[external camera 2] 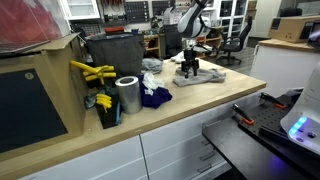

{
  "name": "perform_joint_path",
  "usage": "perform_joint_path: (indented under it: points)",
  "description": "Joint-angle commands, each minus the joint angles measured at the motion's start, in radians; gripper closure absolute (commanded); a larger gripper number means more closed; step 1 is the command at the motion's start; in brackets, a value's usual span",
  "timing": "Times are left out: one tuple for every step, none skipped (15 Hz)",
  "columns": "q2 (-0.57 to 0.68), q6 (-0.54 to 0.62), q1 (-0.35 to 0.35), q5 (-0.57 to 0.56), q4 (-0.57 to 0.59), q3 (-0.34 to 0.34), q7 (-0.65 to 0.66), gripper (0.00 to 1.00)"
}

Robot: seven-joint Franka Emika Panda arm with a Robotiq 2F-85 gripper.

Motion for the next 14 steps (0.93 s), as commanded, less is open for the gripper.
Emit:
perform_joint_path:
  points:
    - [0.078, 0.009, -0.006, 0.06, 0.083, 0.027, 0.043, 0.0]
    - [0.093, 0.011, -0.005, 0.072, 0.098, 0.032, 0.046, 0.0]
    - [0.104, 0.013, -0.005, 0.086, 0.111, 0.04, 0.044, 0.0]
    - [0.114, 0.014, -0.005, 0.095, 0.123, 0.046, 0.042, 0.0]
    - [0.121, 0.016, -0.005, 0.104, 0.134, 0.052, 0.04, 0.18]
    - [0.127, 0.018, -0.005, 0.11, 0.144, 0.056, 0.037, 0.26]
    - [0.13, 0.019, -0.006, 0.114, 0.15, 0.059, 0.035, 0.32]
    - [0.134, 0.02, -0.006, 0.115, 0.157, 0.061, 0.034, 0.42]
    - [0.136, 0.023, -0.007, 0.115, 0.161, 0.062, 0.033, 0.49]
    - [0.139, 0.023, -0.008, 0.115, 0.164, 0.062, 0.032, 0.56]
    - [0.14, 0.024, -0.009, 0.114, 0.166, 0.061, 0.031, 0.65]
    - [0.141, 0.024, -0.01, 0.114, 0.165, 0.06, 0.031, 0.71]
    - [0.141, 0.024, -0.011, 0.113, 0.164, 0.06, 0.031, 0.8]
    - [0.142, 0.024, -0.012, 0.114, 0.163, 0.061, 0.03, 0.86]
